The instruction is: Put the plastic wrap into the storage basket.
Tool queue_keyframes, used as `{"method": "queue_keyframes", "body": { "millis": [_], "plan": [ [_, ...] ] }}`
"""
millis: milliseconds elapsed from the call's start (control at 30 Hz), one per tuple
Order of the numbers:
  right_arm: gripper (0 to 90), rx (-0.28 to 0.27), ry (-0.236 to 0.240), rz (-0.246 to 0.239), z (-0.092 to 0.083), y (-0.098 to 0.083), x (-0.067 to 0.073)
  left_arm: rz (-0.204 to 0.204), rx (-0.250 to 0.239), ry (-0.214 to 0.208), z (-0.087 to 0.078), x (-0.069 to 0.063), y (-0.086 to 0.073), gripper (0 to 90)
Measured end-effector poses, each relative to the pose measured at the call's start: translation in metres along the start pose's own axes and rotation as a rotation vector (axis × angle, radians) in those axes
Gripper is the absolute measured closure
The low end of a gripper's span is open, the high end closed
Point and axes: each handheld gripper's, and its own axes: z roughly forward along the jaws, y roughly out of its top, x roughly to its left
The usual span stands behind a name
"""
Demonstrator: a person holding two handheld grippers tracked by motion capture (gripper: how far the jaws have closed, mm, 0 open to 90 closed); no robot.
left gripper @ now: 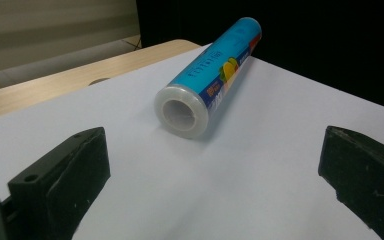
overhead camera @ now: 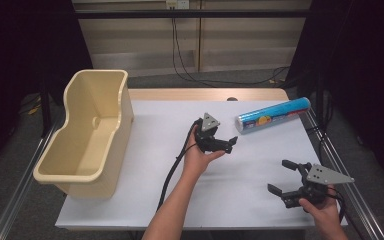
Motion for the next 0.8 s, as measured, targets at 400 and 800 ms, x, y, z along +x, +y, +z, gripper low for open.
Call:
{"method": "queue_keyframes", "body": {
  "millis": [400,800],
  "plan": [
    [1.6,0.001,0.006,-0.001,0.001,0.0,0.0,0.019,0.04,0.01,0.049,0.0,0.012,1.2],
    [2.4,0.004,0.003,-0.006,0.0,0.0,-0.001,0.022,0.078,0.019,0.089,0.007,0.021,4.0]
  ]
}}
